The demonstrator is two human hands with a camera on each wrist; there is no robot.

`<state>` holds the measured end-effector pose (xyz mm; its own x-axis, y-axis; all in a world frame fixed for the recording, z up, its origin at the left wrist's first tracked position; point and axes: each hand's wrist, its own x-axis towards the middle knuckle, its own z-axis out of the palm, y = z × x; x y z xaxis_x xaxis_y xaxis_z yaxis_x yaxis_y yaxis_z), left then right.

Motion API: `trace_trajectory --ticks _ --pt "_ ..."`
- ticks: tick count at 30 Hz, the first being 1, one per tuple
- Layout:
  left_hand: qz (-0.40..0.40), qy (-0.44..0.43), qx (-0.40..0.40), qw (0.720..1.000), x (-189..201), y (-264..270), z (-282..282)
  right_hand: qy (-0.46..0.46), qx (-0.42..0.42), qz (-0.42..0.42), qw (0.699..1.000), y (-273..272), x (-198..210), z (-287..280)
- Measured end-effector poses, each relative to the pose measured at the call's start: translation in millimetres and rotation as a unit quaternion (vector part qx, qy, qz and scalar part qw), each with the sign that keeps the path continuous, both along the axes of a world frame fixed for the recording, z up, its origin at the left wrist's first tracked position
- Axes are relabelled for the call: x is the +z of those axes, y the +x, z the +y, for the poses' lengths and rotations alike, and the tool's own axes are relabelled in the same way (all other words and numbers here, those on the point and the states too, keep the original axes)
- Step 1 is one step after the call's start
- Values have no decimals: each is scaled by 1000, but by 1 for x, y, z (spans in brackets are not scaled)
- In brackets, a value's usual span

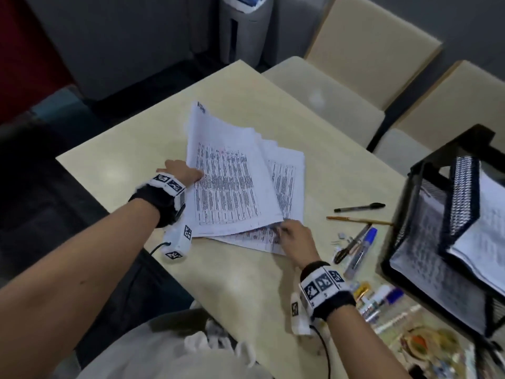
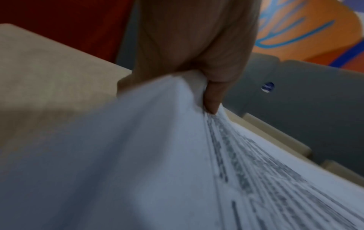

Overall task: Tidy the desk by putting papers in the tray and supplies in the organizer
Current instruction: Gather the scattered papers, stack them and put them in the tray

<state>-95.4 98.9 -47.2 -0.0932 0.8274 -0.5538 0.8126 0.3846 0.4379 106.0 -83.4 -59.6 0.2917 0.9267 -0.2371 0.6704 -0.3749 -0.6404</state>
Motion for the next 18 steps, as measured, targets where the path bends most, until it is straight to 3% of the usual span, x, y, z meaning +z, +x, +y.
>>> trace_trajectory --ticks 2,4,7,10,13,16,18 --pt "44 7 -19 999 -5 9 -7 36 -204 11 978 22 -1 5" --pt "44 24 -52 997 -9 20 -12 -24 -298 21 954 34 -1 15" --pt "-53 10 -70 996 -10 41 -24 -121 -266 31 956 19 1 34" --pt "-179 28 -86 980 -8 56 -48 -100 -230 61 966 -7 0 42" --pt "-263 57 -21 963 0 53 -54 -75 -247 133 957 -6 4 40" --pt "-249 69 -83 962 26 48 -49 -5 -285 221 933 11 24 30" --pt "-333 95 -99 933 56 48 -48 106 -310 237 915 23 52 23"
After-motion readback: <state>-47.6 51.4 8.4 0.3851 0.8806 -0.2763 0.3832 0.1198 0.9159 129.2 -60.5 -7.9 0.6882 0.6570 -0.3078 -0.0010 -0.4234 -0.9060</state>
